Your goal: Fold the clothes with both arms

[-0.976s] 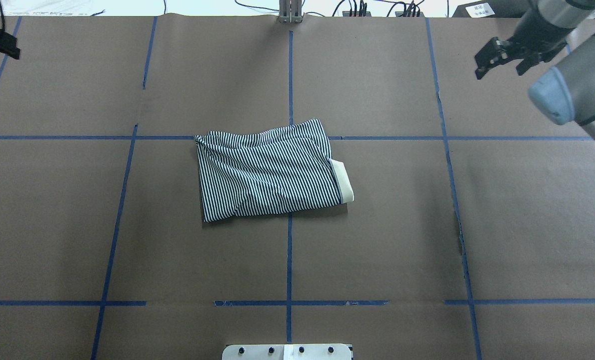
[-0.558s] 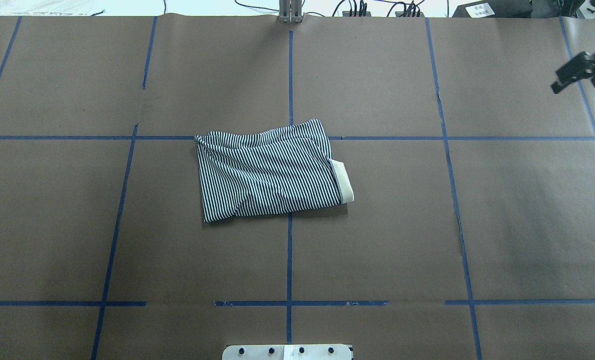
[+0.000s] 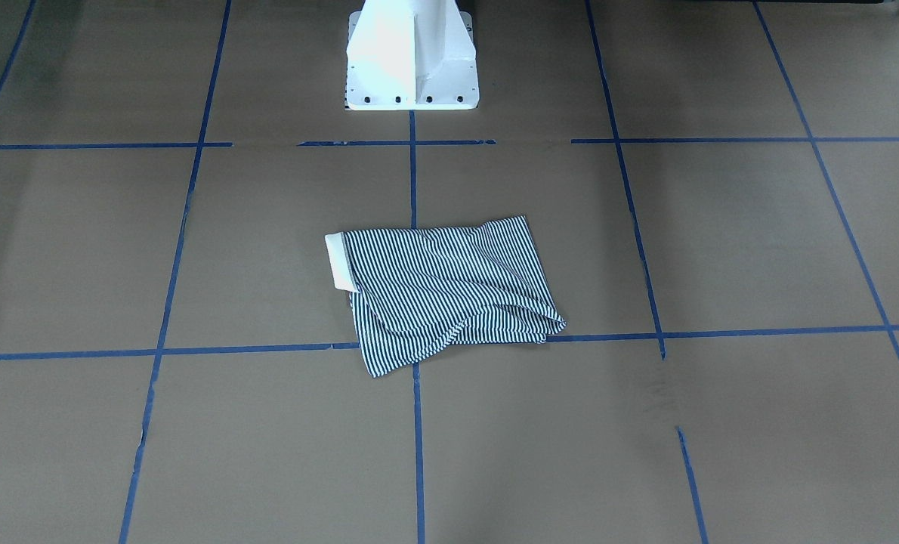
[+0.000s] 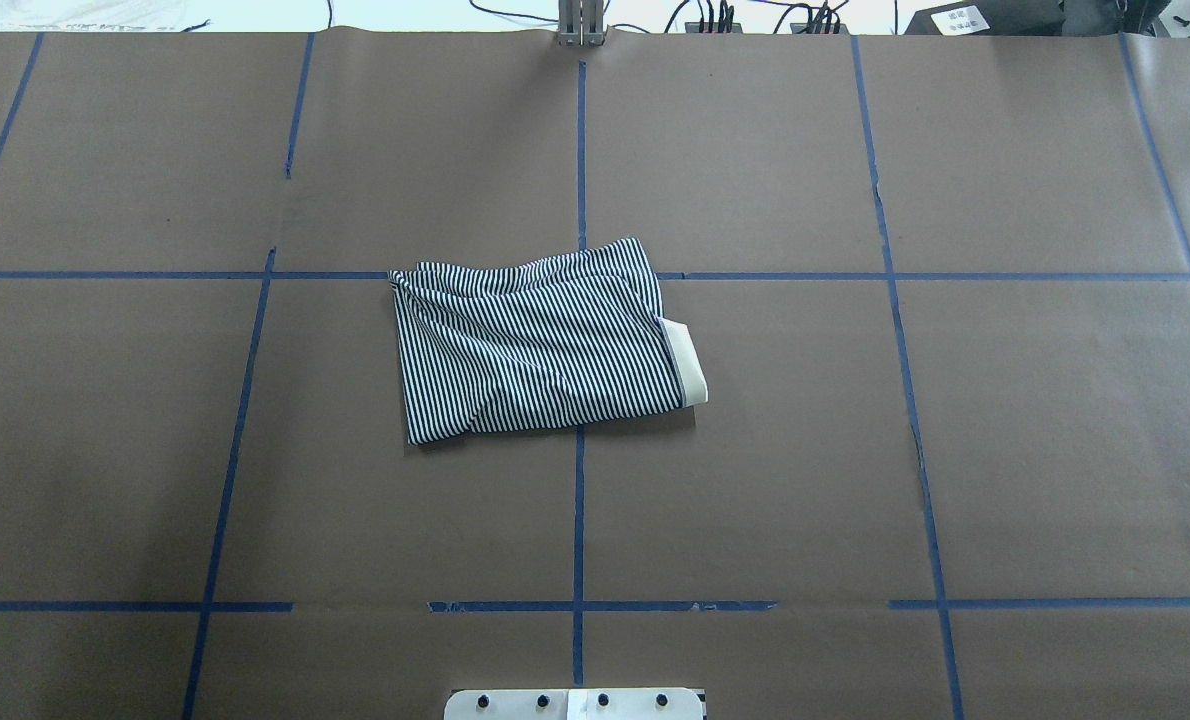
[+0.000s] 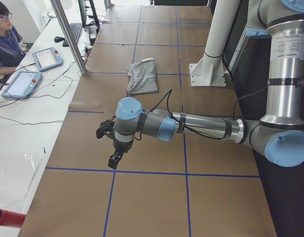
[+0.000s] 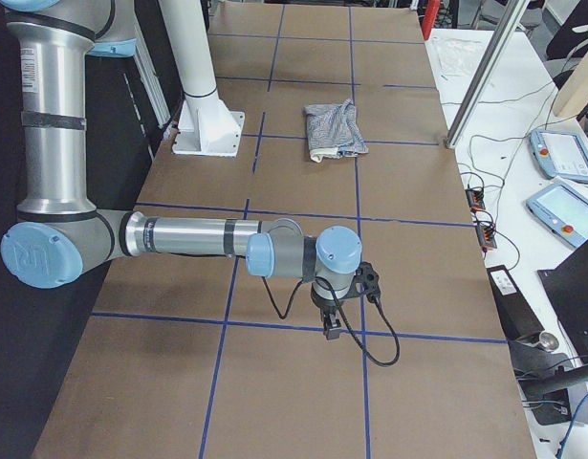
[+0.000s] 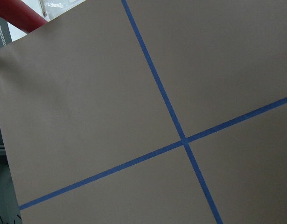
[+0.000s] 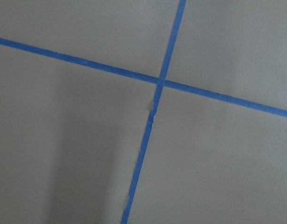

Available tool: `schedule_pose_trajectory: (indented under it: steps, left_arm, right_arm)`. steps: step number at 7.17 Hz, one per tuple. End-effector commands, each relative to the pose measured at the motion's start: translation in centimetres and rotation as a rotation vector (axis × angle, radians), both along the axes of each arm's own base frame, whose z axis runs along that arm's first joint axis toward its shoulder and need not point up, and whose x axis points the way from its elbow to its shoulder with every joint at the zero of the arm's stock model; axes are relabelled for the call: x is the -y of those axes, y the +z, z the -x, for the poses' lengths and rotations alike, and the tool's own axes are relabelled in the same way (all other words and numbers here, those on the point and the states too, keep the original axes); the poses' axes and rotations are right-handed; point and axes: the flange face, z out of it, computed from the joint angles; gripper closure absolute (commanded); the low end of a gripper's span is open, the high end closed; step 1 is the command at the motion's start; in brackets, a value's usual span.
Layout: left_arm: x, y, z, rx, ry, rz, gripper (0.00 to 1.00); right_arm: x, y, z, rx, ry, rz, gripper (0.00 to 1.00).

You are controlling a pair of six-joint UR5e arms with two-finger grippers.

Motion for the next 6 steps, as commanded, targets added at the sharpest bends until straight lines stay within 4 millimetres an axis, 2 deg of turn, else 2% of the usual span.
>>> schedule_pose_trajectory:
  steps: [1,3,6]
  left_arm:
    - [-0.4,2.1,-0.3,-0.038,-0.041,0.091,0.00]
    - [-1.4,1.8,-1.3,-0.180,-0.066,0.179,0.00]
    - [-2.0,2.1,-1.2,-0.170,-0.068,0.175,0.00]
  right_arm:
    - [0.1,0.5,-0.1,0.013,0.014,0.023,0.00]
    - [0.1,0.9,0.3,0.073,0.030,0.053,0.00]
    - [0.3,0.8,0.5,0.084,0.052,0.076,0.00]
